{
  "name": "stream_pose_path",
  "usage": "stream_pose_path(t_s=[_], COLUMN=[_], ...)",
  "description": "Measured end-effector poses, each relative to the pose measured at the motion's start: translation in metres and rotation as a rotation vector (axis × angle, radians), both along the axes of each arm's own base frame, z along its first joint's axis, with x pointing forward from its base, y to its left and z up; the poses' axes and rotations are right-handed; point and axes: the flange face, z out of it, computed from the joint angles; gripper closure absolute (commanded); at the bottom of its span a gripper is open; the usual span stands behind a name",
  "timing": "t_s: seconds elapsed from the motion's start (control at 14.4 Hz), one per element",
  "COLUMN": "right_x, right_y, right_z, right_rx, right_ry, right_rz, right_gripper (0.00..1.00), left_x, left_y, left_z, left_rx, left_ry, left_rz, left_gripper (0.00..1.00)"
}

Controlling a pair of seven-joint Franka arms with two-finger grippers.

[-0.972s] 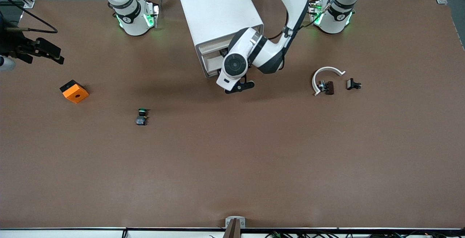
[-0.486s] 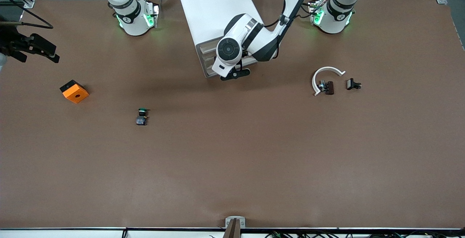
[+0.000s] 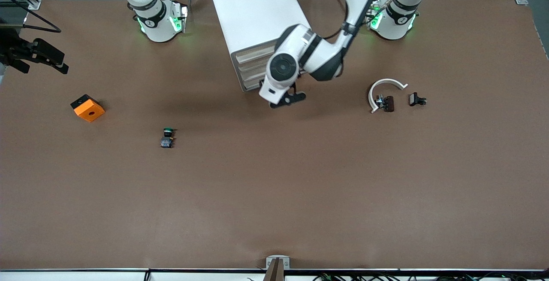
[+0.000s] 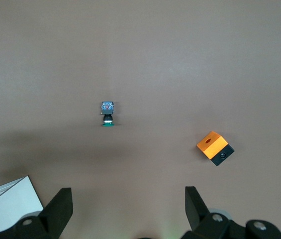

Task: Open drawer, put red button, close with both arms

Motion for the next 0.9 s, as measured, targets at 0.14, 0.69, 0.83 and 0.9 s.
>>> stream_pose_path(t_s=[0.14, 0.69, 0.83, 0.9], right_x=[0.0, 0.0, 0.0, 0.0], right_y=[0.001, 0.004, 0.004, 0.004], right_z=[0.0, 0.001, 0.001, 0.001], right_rx=[0.0, 0.0, -0.001, -0.001], right_ry=[-0.001, -0.002, -0.002, -0.003], right_rz=[0.001, 0.007, 0.007, 0.007], right_gripper=[0.0, 0.0, 0.0, 0.0], left_x=[0.058, 0.196, 0.206, 0.207], left_y=[0.046, 0.23, 0.267, 0.281], left_z=[0.025, 0.11, 0.136, 0.15], left_rx=[-0.028, -0.002, 0.054, 0.077], left_ry=[-0.061, -0.305, -0.354, -0.369], left_rz=[0.04, 0.039, 0.048, 0.049], left_gripper=[0.0, 0.0, 0.0, 0.0])
